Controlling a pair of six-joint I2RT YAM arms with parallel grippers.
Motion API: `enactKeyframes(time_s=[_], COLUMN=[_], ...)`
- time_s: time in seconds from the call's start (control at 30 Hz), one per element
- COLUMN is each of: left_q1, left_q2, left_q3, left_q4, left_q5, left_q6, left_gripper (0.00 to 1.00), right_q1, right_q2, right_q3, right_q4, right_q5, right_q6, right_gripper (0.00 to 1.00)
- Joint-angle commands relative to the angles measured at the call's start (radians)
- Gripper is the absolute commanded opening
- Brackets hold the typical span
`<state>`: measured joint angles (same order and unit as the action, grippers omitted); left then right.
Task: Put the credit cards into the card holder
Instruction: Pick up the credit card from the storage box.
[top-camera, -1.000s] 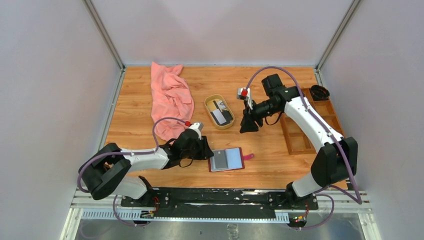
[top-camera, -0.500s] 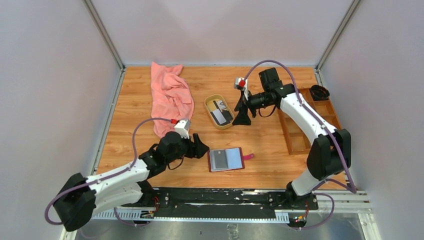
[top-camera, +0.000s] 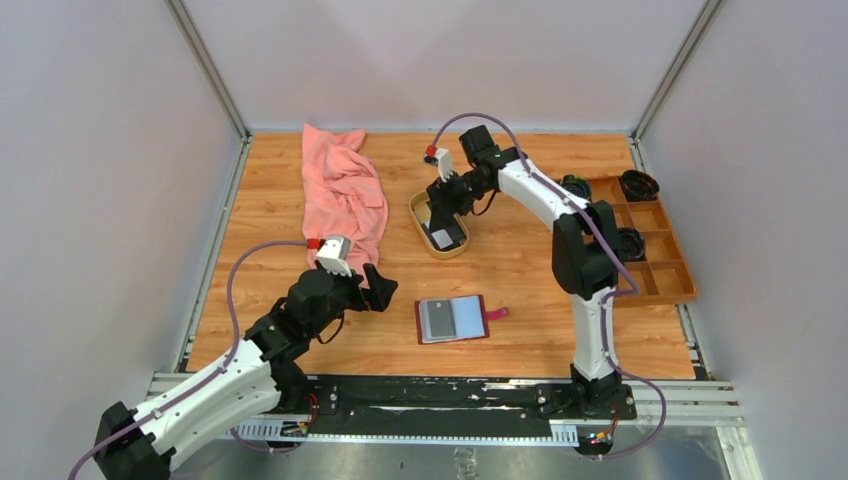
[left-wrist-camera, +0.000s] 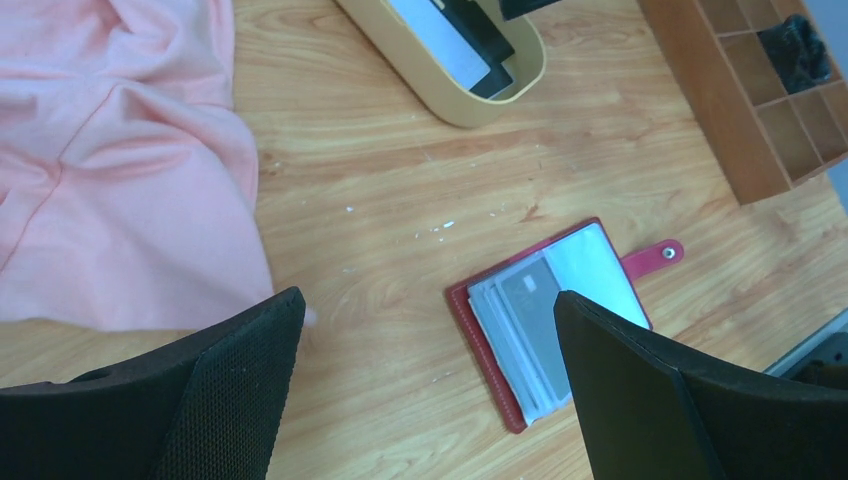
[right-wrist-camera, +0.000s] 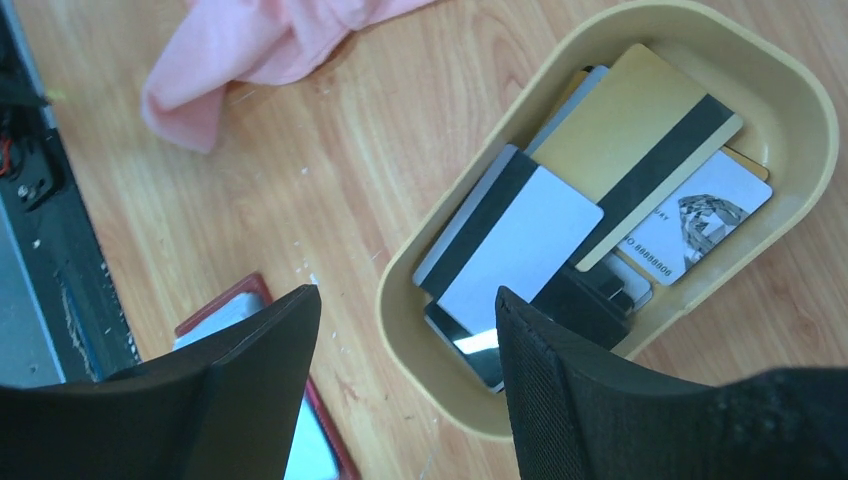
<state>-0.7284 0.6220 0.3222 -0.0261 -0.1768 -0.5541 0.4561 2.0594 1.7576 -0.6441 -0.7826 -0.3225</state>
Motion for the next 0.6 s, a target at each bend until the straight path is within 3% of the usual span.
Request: enactKeyframes(time_s=[0.0,0.23,0.57], left_q1=[0.006,0.006,0.007], left_q2=[-0.026,0.005,0.034], left_q3=[-0.002,-0.014,-0.031], left_q4=[-0.060,-0.032,-0.004], left_q5=[-0.030,-0.019,-0.015], left_q6=[0.013,0.003,-0.009], left_gripper=[1.00,1.00,1.00], right_q1=[0.010,0.010,0.013], right_q2=[0.093,0.223,0.269], right_q3=[0.097,0.229,0.237], right_q4=[-0.075,-0.131,-0.143], right_q5=[0.115,0.132,0.166], right_q6=[0.096,0.110,0.114], right_gripper=[0.68,0.68,0.68])
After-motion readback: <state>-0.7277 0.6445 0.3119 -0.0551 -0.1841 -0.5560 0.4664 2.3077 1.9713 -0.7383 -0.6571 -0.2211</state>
